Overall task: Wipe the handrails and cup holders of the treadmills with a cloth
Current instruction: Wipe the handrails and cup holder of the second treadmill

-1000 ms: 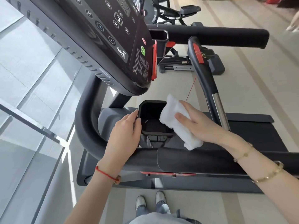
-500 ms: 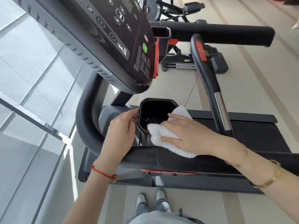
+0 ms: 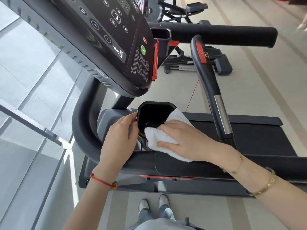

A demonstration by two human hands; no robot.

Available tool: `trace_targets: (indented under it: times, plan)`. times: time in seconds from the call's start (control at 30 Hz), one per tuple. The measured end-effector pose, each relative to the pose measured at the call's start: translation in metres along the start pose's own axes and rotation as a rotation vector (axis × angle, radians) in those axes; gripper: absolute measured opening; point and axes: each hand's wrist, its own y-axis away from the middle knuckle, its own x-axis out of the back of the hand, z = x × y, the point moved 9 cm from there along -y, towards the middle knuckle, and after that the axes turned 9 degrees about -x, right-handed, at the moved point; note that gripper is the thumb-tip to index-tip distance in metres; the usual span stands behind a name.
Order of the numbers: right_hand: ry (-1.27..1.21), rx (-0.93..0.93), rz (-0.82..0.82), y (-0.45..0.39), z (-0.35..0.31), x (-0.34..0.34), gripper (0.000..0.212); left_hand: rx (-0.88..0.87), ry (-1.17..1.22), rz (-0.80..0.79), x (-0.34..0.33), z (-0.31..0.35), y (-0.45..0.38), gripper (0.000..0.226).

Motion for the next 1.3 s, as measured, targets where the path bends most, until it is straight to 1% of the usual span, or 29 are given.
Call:
trace_targets:
  times: [0.07,0.1,0.13,0.2,0.23,0.27,0.3,0.37,0.43,0.5,0.53,0.6,0.73,0.8,0.9,0.97,1.0,1.07,1.17,1.2,1.3]
  plan:
    - [-0.049,0.051,-0.014,0.011,0.009,0.007,0.01,0.005,-0.009,-0.01,0.0,0.0,0.001,0.038]
    - [-0.104,0.021,-0.013,0.015,0.018,0.011,0.009,0.013,-0.014,-0.01,0.0,-0.001,0.001,0.038]
    - [-0.185,-0.047,0.022,0.017,0.029,0.018,0.018,0.023,-0.021,-0.007,0.0,-0.001,0.001,0.039]
    - [-0.329,-0.201,0.194,0.013,0.054,0.037,0.026,0.037,-0.04,0.004,0.001,-0.001,0.002,0.04]
    - [-0.337,-0.247,0.278,0.007,0.062,0.044,0.029,0.036,-0.05,0.004,0.0,0.0,0.002,0.041]
    - [-0.314,-0.265,0.32,-0.002,0.064,0.047,0.032,0.033,-0.061,0.002,-0.001,0.002,0.001,0.042]
    - [-0.275,-0.256,0.323,-0.014,0.063,0.047,0.035,0.031,-0.072,-0.003,-0.001,0.003,0.001,0.043]
    - [-0.135,-0.213,0.238,-0.041,0.056,0.035,0.042,0.035,-0.094,-0.017,-0.003,0.004,-0.002,0.045]
    - [0.051,-0.181,0.135,-0.066,0.05,0.022,0.045,0.048,-0.111,-0.024,-0.006,0.003,-0.005,0.047]
    - [0.215,-0.146,0.078,-0.085,0.041,0.015,0.045,0.058,-0.117,-0.027,-0.008,0.003,-0.007,0.047]
    - [0.245,-0.126,0.063,-0.091,0.037,0.013,0.046,0.062,-0.118,-0.029,-0.008,0.002,-0.008,0.047]
    - [0.218,-0.117,0.041,-0.092,0.041,0.013,0.047,0.066,-0.113,-0.037,-0.009,0.002,-0.01,0.047]
    - [-0.035,-0.264,-0.023,-0.064,0.083,0.022,0.045,0.063,-0.098,-0.076,-0.009,-0.002,-0.013,0.047]
    - [-0.004,-0.24,-0.03,-0.069,0.08,0.024,0.041,0.055,-0.083,-0.076,-0.009,-0.002,-0.013,0.046]
    - [0.158,-0.104,-0.034,-0.101,0.043,0.013,0.03,0.033,-0.067,-0.061,-0.008,0.002,-0.013,0.041]
    - [0.192,-0.05,-0.037,-0.115,0.028,0.007,0.021,0.041,-0.065,-0.059,-0.008,0.002,-0.013,0.041]
    - [0.193,-0.052,-0.036,-0.114,0.03,0.007,0.02,0.043,-0.061,-0.061,-0.008,0.001,-0.013,0.042]
    - [0.171,-0.12,-0.042,-0.102,0.048,0.012,0.026,0.041,-0.05,-0.059,-0.007,0.002,-0.013,0.044]
    - [-0.04,-0.267,-0.054,-0.074,0.084,0.019,0.03,0.043,-0.044,-0.063,-0.006,0.003,-0.012,0.044]
    - [-0.064,-0.269,-0.056,-0.07,0.085,0.02,0.029,0.047,-0.043,-0.066,-0.006,0.003,-0.012,0.044]
    - [0.051,-0.182,-0.056,-0.087,0.063,0.018,0.023,0.047,-0.041,-0.072,-0.007,0.004,-0.013,0.041]
